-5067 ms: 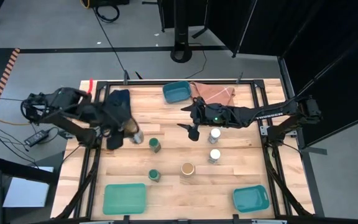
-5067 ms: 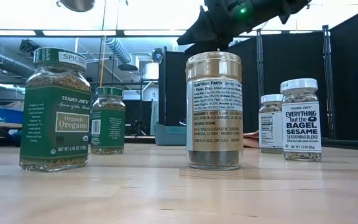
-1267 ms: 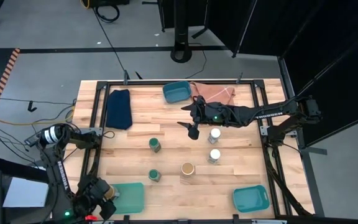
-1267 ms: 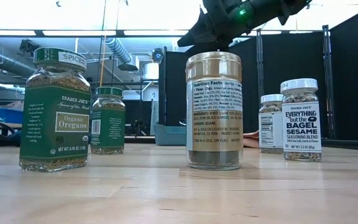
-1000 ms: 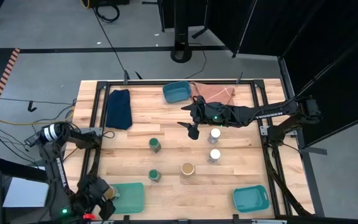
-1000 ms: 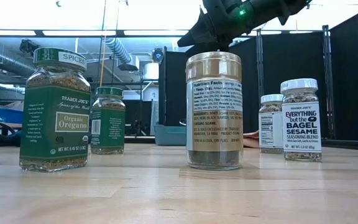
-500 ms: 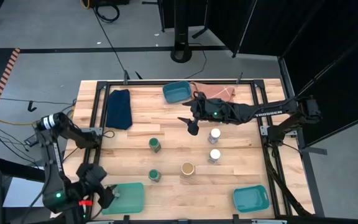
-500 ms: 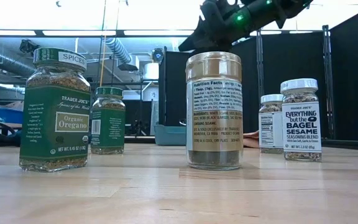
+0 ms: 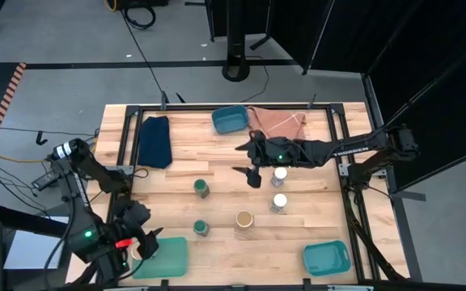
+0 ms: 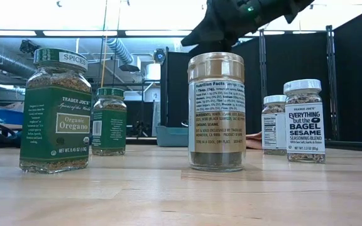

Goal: Sort spices by type
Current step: Put the brown seasoning bottle into the light green bin

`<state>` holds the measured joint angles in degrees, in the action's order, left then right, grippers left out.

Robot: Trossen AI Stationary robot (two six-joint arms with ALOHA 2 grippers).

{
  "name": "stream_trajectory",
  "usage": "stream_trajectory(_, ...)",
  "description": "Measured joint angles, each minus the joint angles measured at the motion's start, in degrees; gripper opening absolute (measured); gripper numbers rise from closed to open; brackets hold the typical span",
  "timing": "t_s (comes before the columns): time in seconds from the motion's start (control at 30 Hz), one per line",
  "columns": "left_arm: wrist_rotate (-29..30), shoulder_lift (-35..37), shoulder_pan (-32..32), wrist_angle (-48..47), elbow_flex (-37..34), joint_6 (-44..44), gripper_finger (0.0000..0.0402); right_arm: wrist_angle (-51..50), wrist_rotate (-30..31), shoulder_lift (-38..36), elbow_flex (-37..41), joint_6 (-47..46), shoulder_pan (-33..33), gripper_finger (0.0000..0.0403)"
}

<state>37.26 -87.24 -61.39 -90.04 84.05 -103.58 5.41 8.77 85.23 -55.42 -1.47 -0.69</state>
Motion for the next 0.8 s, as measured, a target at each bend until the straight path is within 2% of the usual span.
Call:
stream_trajectory(0.23, 3.7, 0.0, 1.8, 0.0, 0.0, 1.7, 0.0346, -5.9, 0.0, 0.0, 0.0, -1.5, 4.1, 0.0333)
stream_trajectory(0.5, 4.9, 0.0, 3.5, 0.0, 0.0, 2.7, 0.0346, -6.0, -0.3, 0.0, 0.0, 4.5, 9.7, 0.0332)
stream_trajectory(0.8, 7.1, 0.0, 6.7, 0.0, 0.0, 3.1, 0.0346, -6.0, -0.3, 0.0, 0.0, 6.2, 13.6, 0.0333)
